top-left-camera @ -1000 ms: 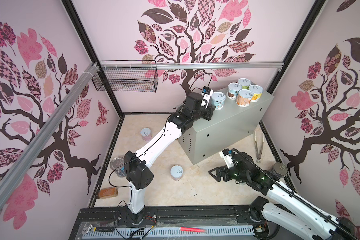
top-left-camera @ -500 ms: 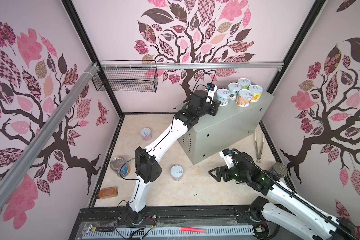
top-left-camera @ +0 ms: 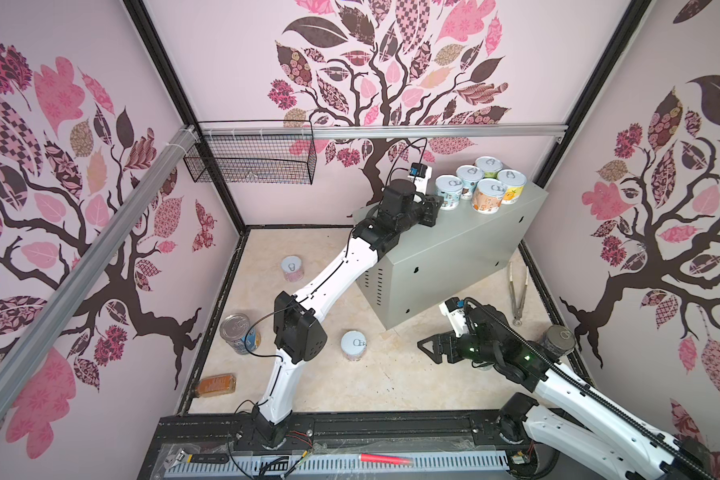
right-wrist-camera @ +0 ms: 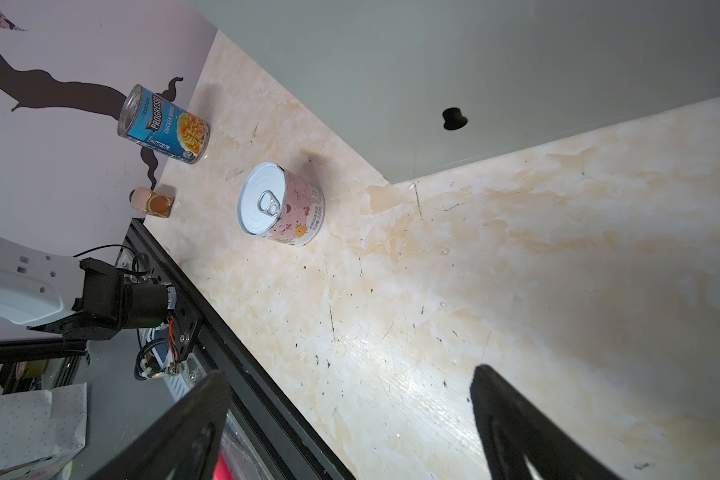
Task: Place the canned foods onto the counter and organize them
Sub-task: 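Open the left gripper and withdraw it from the teal-label can, then lower the left gripper toward the floor while the right gripper descends onto the pink-label can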
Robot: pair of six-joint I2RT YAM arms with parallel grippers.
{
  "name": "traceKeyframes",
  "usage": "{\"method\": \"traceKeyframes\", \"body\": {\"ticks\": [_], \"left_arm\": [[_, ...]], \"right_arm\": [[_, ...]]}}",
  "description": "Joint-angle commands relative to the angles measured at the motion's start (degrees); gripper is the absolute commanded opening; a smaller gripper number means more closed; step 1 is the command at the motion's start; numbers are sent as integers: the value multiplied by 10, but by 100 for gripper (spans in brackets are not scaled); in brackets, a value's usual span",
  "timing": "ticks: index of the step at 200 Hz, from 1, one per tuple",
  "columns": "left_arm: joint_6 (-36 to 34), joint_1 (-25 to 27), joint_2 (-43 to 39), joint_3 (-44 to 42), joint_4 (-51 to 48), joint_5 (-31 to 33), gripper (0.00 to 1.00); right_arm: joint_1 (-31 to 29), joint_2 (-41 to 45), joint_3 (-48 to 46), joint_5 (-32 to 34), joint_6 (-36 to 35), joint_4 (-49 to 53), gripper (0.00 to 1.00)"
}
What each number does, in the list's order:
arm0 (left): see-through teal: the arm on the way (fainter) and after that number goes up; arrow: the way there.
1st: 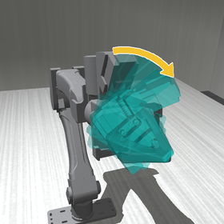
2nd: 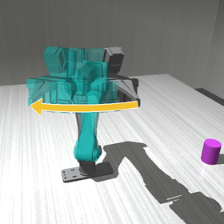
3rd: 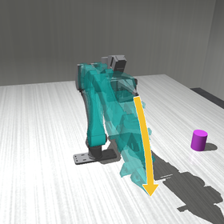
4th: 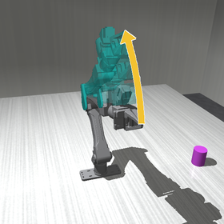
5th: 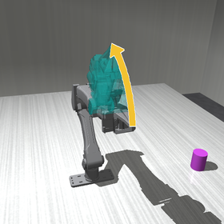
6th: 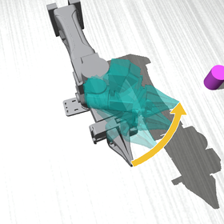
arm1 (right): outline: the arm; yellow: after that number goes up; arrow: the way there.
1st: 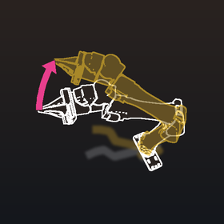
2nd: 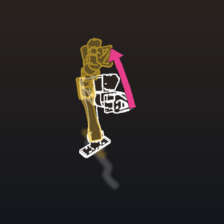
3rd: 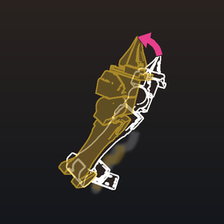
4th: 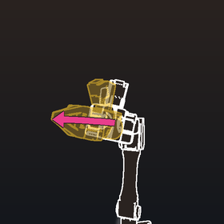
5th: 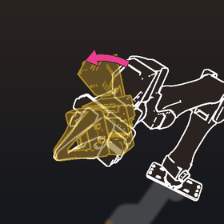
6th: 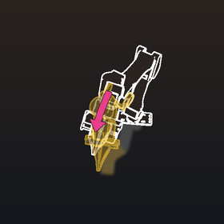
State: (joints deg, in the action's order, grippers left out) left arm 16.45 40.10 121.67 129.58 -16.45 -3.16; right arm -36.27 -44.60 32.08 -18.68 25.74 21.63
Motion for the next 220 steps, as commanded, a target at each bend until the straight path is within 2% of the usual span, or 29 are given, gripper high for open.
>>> {"method": "traceKeyframes", "body": {"ticks": [1, 20, 31, 67, 79, 109, 137, 158, 193, 220], "left_arm": [[10, -9, -37, -58, -50, 15, 39], [0, -9, -87, -81, -60, 20, 45], [-6, -8, -121, -99, -64, 30, 52], [-8, -11, -253, -200, -66, 51, 66], [2, -10, -292, -227, -96, 73, 70], [46, -12, -409, -329, -147, 110, 79], [70, -12, -515, -415, -200, 156, 86], [79, -12, -590, -471, -242, 183, 98], [106, -13, -710, -574, -303, 224, 98], [134, -15, -768, -641, -347, 244, 98]], "right_arm": [[-3, 6, 5, 7, 4, 10, 94], [-2, 6, 12, 7, 3, 19, 96], [-3, 7, 14, 6, 4, 22, 97], [-16, 5, 31, 9, 0, 43, 100], [-51, -3, 43, 35, -1, 57, 100], [-208, -43, 73, 184, 28, 71, 100], [-274, -85, 75, 215, 69, 34, 100], [-305, -116, 76, 233, 83, 5, 100], [-343, -189, 99, 259, 92, -40, 100], [-361, -264, 135, 281, 87, -53, 100]]}}
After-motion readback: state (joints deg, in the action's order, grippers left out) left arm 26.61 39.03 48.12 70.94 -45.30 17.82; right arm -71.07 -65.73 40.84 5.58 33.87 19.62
